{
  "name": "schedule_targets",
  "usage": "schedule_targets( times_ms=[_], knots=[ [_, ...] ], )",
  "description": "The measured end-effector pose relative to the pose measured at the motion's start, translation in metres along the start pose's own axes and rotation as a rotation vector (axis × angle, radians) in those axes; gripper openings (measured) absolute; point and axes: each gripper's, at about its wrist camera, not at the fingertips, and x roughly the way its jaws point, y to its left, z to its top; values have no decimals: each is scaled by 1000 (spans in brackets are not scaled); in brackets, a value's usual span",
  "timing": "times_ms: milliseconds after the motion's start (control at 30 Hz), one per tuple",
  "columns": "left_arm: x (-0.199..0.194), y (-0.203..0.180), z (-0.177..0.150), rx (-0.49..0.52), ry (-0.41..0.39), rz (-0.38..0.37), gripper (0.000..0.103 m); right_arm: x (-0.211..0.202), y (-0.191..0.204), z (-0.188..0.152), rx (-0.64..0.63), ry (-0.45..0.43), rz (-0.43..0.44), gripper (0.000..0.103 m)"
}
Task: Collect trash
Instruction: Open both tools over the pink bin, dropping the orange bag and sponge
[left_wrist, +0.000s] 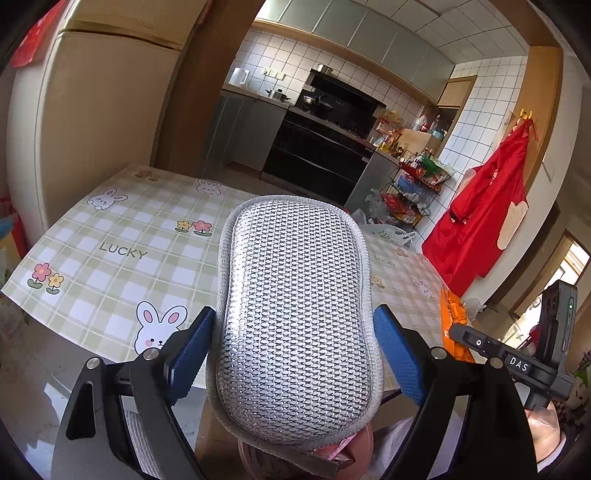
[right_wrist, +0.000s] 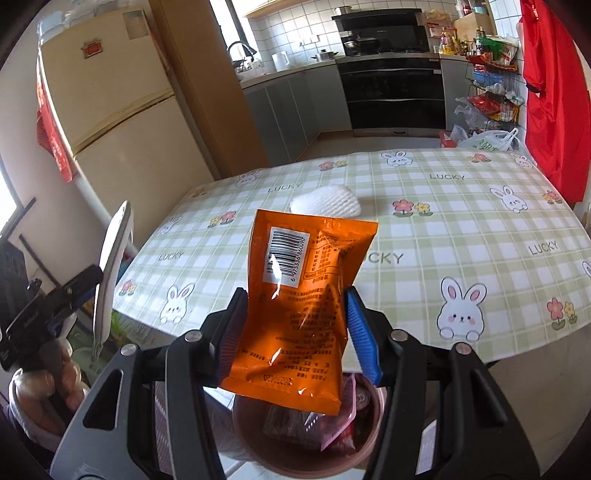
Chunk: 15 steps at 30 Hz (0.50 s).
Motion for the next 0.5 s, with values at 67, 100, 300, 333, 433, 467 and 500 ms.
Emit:
schedule_targets(
  times_ms=[67, 100, 300, 333, 433, 467, 500],
  knots=[
    [-5, 0, -2, 0, -7, -1, 84, -4, 3, -8, -7, 10, 9, 55],
    [-8, 0, -3, -2, -12, -1, 84, -5, 5, -12, -14, 20, 15, 55],
    [-15, -2, -7, 1, -15, -2, 84, -1, 15, -28, -39, 62, 41, 59],
    [-15, -2, -7, 3, -15, -3, 84, -1, 17, -30, -43, 65, 46, 62],
    [-14, -2, -7, 3, -13, -3, 84, 2, 21, -34, -56, 78, 72, 68],
    [-14, -2, -7, 3, -12, -3, 84, 3, 22, -35, -63, 80, 73, 69],
    [-14, -1, -7, 2, -10, -3, 84, 4, 21, -35, -68, 83, 68, 72]
  ],
)
